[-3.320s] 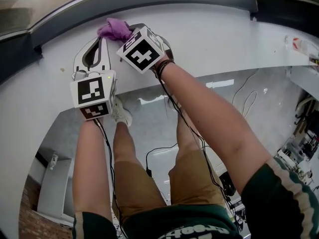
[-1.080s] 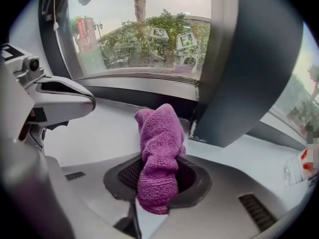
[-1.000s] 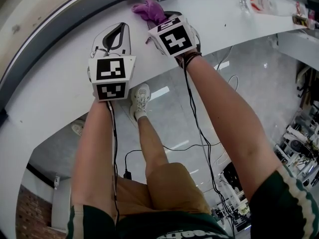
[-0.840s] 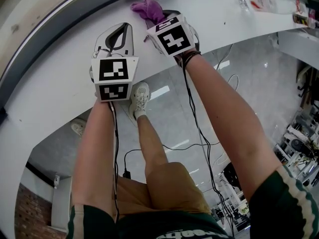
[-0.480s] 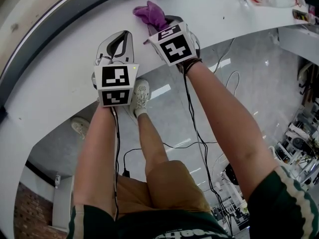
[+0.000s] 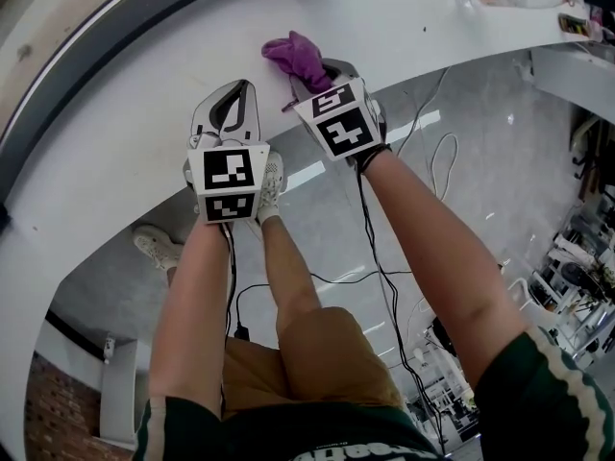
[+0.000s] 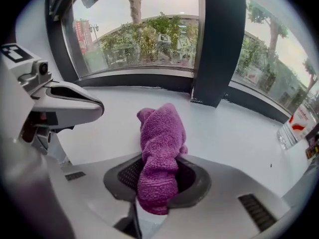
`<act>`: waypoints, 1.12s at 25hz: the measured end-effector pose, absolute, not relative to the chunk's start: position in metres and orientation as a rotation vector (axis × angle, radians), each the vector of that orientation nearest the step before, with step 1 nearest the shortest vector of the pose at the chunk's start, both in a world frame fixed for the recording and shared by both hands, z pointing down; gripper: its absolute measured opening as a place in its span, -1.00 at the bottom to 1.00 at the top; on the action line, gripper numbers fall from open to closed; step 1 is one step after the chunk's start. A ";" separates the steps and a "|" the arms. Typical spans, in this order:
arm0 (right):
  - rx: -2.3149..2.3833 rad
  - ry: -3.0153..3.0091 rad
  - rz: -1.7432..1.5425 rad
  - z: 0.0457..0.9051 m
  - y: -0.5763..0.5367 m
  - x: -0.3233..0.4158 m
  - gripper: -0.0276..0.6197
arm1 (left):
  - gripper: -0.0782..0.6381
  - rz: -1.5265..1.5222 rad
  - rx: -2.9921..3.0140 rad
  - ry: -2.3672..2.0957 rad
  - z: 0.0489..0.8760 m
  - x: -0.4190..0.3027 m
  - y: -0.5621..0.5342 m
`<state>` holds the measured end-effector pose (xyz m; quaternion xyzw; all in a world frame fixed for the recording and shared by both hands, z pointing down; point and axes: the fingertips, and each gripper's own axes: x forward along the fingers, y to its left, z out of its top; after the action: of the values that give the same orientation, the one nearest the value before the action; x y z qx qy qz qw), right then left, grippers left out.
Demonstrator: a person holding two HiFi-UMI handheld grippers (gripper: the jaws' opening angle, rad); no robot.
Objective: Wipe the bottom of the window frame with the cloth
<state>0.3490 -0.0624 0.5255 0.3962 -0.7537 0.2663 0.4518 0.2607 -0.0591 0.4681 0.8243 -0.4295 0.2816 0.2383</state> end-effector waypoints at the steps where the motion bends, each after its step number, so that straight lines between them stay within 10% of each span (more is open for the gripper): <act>1: 0.995 -1.850 0.685 0.527 -0.063 0.349 -0.55 | -0.76 0.769 2.257 -1.176 0.469 0.260 -0.059; 28: 0.967 -1.767 0.658 0.522 -0.028 0.134 -0.55 | -0.76 0.689 2.119 -1.375 0.457 0.042 -0.040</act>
<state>0.1340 -0.0284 0.5217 0.3980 -0.7273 0.2707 0.4893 0.0417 -0.0396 0.4565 0.7819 -0.5071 0.2543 0.2586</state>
